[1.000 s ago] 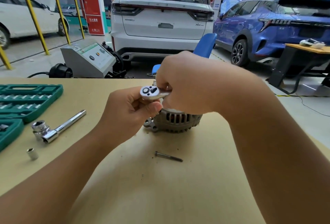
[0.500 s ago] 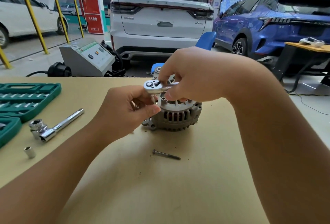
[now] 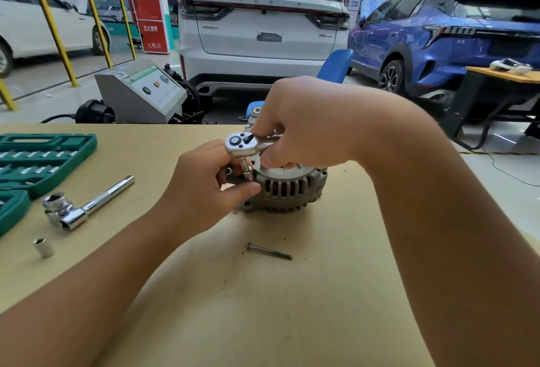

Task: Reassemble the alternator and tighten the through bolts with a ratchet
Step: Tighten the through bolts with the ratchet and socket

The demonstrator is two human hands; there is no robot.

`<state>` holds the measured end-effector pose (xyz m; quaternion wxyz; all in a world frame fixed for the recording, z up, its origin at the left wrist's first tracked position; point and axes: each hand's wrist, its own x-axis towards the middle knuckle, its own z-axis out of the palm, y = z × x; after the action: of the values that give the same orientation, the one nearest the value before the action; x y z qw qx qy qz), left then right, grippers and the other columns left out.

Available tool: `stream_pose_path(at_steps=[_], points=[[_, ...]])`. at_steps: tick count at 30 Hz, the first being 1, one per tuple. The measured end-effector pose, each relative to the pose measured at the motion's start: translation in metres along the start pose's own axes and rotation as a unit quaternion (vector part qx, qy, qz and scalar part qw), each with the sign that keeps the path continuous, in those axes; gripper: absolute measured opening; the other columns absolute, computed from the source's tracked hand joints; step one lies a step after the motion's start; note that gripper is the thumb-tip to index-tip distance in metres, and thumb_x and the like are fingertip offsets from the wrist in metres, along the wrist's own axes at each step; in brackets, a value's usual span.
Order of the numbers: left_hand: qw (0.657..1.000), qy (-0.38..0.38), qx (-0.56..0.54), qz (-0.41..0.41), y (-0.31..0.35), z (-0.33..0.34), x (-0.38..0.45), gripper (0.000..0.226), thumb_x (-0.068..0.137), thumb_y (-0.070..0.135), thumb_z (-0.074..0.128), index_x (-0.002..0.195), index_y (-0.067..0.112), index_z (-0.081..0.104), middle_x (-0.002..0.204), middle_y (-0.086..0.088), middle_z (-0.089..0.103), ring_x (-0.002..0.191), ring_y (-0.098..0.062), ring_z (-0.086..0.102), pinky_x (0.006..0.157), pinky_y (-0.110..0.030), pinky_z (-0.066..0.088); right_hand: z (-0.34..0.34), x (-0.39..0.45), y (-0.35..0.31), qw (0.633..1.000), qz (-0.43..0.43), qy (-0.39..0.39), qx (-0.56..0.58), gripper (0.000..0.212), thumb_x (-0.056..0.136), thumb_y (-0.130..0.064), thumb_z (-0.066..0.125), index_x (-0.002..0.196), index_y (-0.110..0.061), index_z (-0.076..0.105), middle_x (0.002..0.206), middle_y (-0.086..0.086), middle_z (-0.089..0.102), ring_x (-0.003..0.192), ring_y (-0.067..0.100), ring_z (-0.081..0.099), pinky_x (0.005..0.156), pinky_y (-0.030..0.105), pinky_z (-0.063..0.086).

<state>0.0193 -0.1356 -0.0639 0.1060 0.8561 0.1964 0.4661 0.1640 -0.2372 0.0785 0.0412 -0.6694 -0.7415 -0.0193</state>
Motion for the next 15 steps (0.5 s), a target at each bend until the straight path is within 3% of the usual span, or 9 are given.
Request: stream_pose_path(at_steps=[3,6,10,12,15], points=[[0.998,0.040,-0.054,0.000,0.003,0.004,-0.002,0.030,0.089,0.035,0.076,0.093,0.005,0.074,0.077,0.011,0.061,0.062,-0.002,0.048,0.059,-0.009,0.036,0.000,0.000,-0.001,1.000,0.003,-0.007,-0.016,0.018,0.094,-0.026,0.070,0.110,-0.027,0.077,0.076,-0.010,0.056,0.065,0.008,0.050,0.051,0.017,0.032],[0.995,0.062,-0.080,-0.023,0.005,0.008,-0.003,0.027,0.091,0.033,0.073,0.091,0.006,0.074,0.077,0.004,0.068,0.062,-0.007,0.055,0.058,-0.015,0.042,0.000,-0.001,-0.004,0.999,0.006,-0.010,-0.033,0.019,0.093,-0.025,0.070,0.111,-0.026,0.077,0.078,-0.009,0.057,0.067,0.010,0.051,0.054,0.020,0.035],[0.991,0.045,-0.114,-0.060,0.003,0.007,-0.001,0.013,0.091,0.031,0.077,0.087,0.020,0.071,0.071,0.006,0.069,0.060,-0.006,0.060,0.058,-0.013,0.047,0.004,0.002,-0.009,0.995,0.033,0.084,-0.045,0.026,0.091,-0.020,0.069,0.113,-0.034,0.072,0.086,-0.009,0.057,0.073,0.013,0.054,0.064,0.030,0.043],[0.987,0.041,-0.136,-0.069,0.001,0.006,-0.001,0.011,0.087,0.031,0.074,0.087,0.020,0.072,0.067,0.010,0.067,0.057,-0.005,0.059,0.056,-0.012,0.046,0.008,0.006,-0.014,0.985,0.033,0.146,-0.086,0.028,0.087,-0.010,0.065,0.106,-0.029,0.070,0.081,-0.008,0.053,0.069,0.014,0.049,0.070,0.036,0.035],[0.992,0.037,-0.111,-0.049,0.000,0.006,-0.002,0.020,0.090,0.029,0.078,0.090,0.009,0.077,0.069,0.016,0.066,0.059,0.000,0.060,0.059,-0.007,0.043,0.012,0.006,-0.020,0.984,0.026,0.147,-0.101,0.015,0.084,-0.008,0.065,0.082,-0.020,0.057,0.072,-0.006,0.046,0.061,0.013,0.042,0.057,0.027,0.027]])
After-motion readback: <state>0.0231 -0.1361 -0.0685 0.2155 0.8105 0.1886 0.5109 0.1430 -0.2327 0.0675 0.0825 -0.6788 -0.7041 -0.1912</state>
